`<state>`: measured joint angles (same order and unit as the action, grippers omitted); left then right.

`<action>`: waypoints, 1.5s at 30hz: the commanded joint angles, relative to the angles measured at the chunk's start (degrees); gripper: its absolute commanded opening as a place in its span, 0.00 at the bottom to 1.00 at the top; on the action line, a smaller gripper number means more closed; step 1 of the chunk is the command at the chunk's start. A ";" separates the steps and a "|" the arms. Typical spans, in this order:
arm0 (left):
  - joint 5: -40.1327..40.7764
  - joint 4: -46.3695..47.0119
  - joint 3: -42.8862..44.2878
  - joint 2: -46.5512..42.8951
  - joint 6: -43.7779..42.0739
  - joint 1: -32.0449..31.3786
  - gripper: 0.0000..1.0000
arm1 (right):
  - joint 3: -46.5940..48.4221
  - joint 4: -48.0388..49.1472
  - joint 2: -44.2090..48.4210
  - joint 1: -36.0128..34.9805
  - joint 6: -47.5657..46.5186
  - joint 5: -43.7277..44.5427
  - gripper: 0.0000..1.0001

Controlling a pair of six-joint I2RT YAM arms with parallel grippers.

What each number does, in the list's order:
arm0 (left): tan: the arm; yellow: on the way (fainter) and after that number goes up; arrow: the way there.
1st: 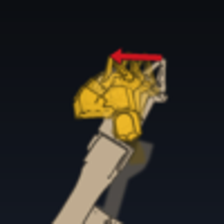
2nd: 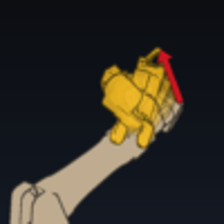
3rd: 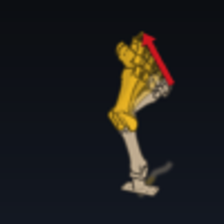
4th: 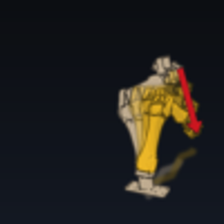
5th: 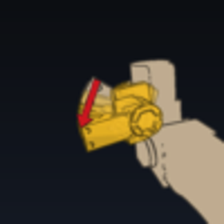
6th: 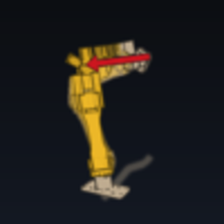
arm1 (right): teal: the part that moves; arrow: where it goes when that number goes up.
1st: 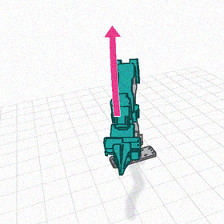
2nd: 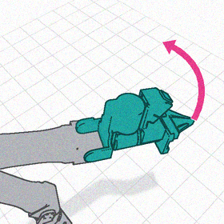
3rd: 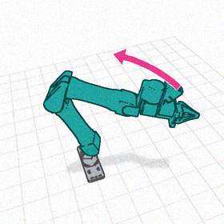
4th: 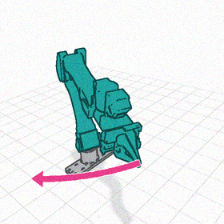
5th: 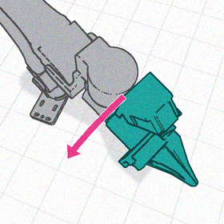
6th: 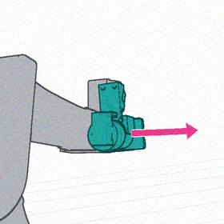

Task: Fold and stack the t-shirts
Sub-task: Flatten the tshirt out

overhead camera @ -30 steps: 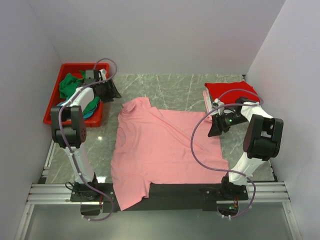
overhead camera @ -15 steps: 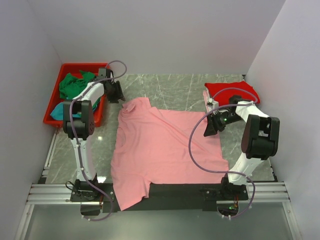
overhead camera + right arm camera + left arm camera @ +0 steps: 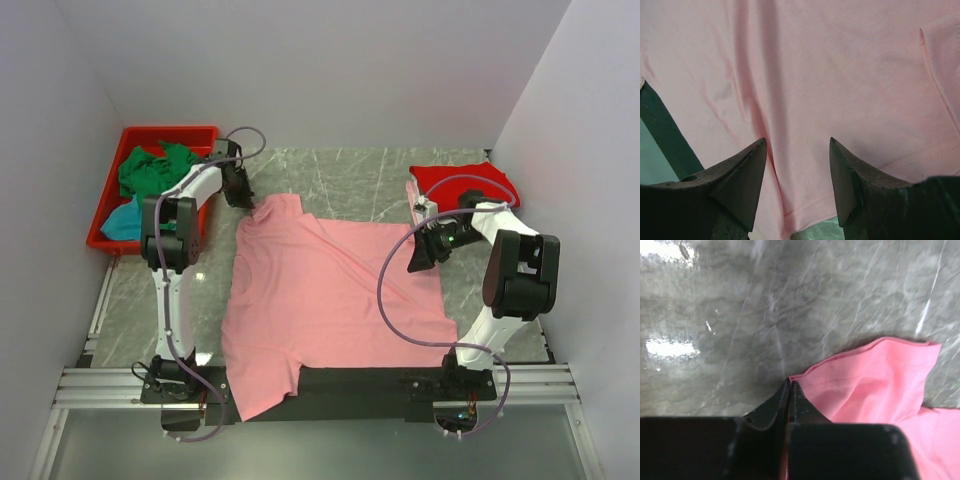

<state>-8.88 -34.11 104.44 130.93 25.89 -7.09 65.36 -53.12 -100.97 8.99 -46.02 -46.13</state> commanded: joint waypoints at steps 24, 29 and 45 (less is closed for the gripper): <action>6.13 12.74 18.62 2.35 -7.25 -0.20 0.61 | 1.96 0.73 5.51 0.50 0.93 1.65 0.61; 7.31 17.58 5.00 -10.15 -8.31 -0.11 0.68 | 3.01 6.18 8.24 2.87 6.45 2.54 0.61; -13.19 11.00 -29.91 -28.20 0.92 -7.22 0.38 | 1.26 16.56 3.58 1.39 10.52 11.85 0.62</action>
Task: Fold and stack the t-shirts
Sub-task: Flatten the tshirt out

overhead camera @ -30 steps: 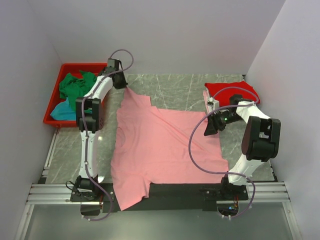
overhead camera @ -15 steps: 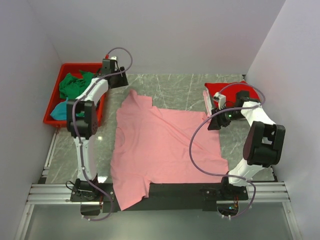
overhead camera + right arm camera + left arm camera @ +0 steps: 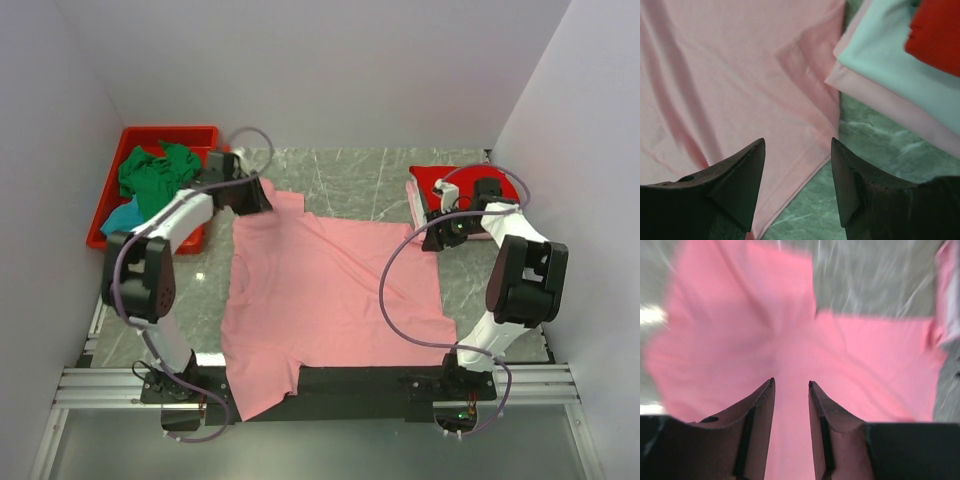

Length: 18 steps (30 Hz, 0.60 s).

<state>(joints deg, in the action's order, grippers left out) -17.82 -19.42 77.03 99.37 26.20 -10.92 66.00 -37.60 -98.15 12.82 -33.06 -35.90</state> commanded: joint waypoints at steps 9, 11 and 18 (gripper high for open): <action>2.79 -6.85 -0.84 10.65 -1.41 -6.31 0.38 | 3.35 2.01 3.32 -8.77 -2.72 5.67 0.67; 4.02 -8.61 -0.48 12.33 -1.15 -6.31 0.38 | 3.61 2.27 3.05 -9.21 -2.36 5.58 0.67; 8.78 -9.59 1.71 16.21 0.70 -0.96 0.35 | 4.84 2.45 1.65 -11.23 -2.45 6.89 0.67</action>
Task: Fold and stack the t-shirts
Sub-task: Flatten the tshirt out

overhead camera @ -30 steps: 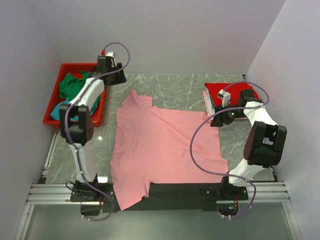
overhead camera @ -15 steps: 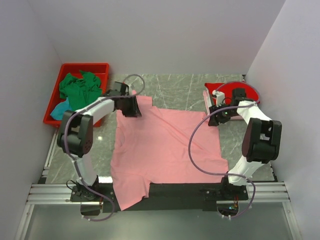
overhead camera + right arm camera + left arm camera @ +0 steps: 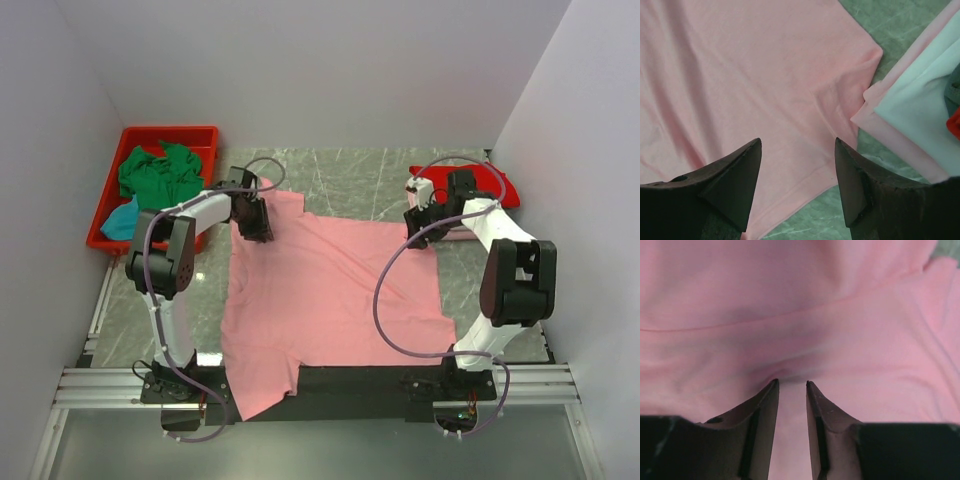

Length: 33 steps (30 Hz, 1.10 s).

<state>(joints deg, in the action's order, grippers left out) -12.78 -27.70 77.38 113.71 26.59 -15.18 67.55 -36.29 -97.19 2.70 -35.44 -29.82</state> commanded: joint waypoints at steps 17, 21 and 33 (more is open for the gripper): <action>-0.06 1.59 9.62 -6.75 -6.11 7.62 0.56 | 7.51 6.05 -8.63 -13.07 1.08 20.23 0.67; 0.29 3.70 10.68 -6.66 -4.71 9.64 0.56 | 7.07 6.67 -10.30 -14.47 0.99 25.33 0.66; -1.90 5.20 10.07 -7.10 -4.09 12.19 0.56 | 7.51 7.29 -13.82 -15.00 1.07 28.50 0.56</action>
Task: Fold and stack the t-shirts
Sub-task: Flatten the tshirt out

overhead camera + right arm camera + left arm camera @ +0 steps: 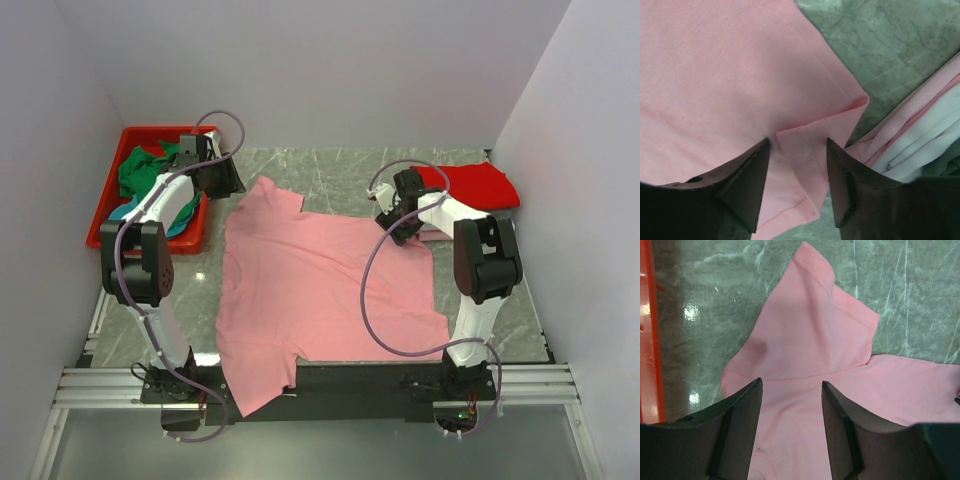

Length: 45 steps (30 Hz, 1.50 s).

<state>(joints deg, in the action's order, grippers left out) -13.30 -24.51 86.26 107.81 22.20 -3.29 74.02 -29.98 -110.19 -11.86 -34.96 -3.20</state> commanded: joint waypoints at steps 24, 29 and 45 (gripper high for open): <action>-4.28 1.57 10.86 7.41 0.74 0.39 0.55 | 1.74 2.29 8.14 2.27 3.49 -1.45 0.02; -3.93 2.54 15.24 12.33 -0.92 0.39 0.52 | 2.45 0.36 8.85 4.21 4.46 -6.81 0.00; -4.11 -0.97 40.29 34.39 -9.62 -2.95 0.53 | 1.74 -1.84 10.08 6.14 5.78 -14.46 0.00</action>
<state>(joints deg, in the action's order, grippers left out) -17.12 -23.94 121.71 139.74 14.74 -6.13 74.24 -31.14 -104.01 -6.72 -29.89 -14.92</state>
